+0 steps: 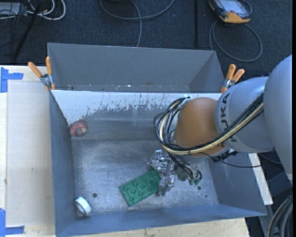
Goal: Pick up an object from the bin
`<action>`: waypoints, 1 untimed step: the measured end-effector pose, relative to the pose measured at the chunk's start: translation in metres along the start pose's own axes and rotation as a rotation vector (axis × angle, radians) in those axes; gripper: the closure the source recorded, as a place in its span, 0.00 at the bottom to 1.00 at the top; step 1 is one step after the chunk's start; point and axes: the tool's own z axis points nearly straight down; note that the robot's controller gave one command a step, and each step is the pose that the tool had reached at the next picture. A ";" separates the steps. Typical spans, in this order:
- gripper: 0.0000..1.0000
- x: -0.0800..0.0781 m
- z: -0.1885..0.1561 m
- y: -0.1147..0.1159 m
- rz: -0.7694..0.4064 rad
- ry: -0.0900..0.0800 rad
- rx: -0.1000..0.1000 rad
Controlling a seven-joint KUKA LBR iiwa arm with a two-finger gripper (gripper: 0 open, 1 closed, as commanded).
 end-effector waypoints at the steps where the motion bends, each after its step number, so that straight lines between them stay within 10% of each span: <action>1: 1.00 0.012 -0.114 -0.008 -0.272 -0.007 0.002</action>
Offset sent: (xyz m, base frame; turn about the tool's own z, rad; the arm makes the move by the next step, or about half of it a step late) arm -0.0118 -0.0106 0.1124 -0.2729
